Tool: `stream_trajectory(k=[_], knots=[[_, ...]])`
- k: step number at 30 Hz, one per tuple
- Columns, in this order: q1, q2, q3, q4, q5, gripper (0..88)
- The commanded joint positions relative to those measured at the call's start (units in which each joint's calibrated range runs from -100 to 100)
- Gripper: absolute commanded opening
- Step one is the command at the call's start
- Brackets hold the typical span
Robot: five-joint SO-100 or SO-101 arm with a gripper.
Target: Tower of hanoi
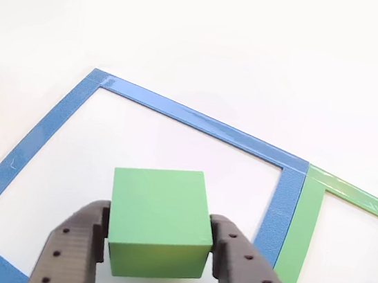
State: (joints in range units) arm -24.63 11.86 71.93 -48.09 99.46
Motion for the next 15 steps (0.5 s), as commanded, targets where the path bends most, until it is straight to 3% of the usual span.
stream_trajectory(k=[1, 6, 15], knots=[[-0.29, 0.13, -1.03, -2.76, 0.54, 21.0], [-0.68, 0.13, -0.57, -3.57, 0.54, 28.4], [0.19, -6.9, -0.12, -2.04, 0.54, 27.2]])
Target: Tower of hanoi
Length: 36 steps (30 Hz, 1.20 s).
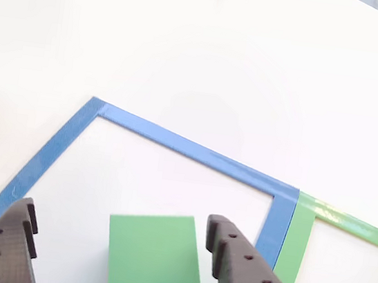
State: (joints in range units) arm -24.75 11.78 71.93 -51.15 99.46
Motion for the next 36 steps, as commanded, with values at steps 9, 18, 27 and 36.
stream_trajectory(k=[9, 18, 27, 36], knots=[[6.92, -37.41, -0.03, 34.39, 0.54, 4.6], [17.66, -59.46, -16.48, 87.42, 0.54, 0.1], [26.19, -61.23, -47.12, 124.83, 0.54, 0.1], [33.67, -64.46, -56.84, 137.71, 0.54, 0.5]])
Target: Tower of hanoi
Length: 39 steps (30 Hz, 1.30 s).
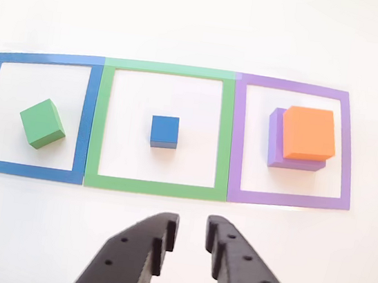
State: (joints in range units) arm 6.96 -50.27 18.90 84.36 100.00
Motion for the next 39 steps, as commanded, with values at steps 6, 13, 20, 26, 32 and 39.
stream_trajectory(k=[6, 13, 20, 26, 32, 39], knots=[[3.97, -2.49, -0.54, 0.66, 0.0, 2.1], [6.27, -4.83, 18.83, -18.37, 0.0, 20.6], [7.71, -2.57, 44.37, -55.29, 0.0, 30.4], [8.86, 5.42, 57.92, -82.01, 0.0, 34.2], [7.32, 18.5, 64.73, -104.93, 0.0, 34.4], [4.06, 36.91, 65.46, -125.33, 0.0, 34.1]])
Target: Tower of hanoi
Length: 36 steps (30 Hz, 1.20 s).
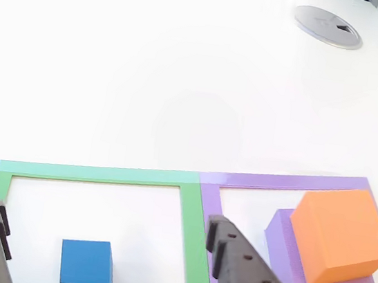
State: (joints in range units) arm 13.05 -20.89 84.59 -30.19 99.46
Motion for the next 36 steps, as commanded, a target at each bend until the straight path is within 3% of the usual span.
stream_trajectory(k=[1, 17, 36], knots=[[-2.6, 9.95, -0.5, -13.21, 0.54, 33.9], [-6.15, 40.72, -10.87, -37.26, 0.54, 32.7], [-6.24, 50.41, -8.41, -47.95, 0.54, 29.4]])
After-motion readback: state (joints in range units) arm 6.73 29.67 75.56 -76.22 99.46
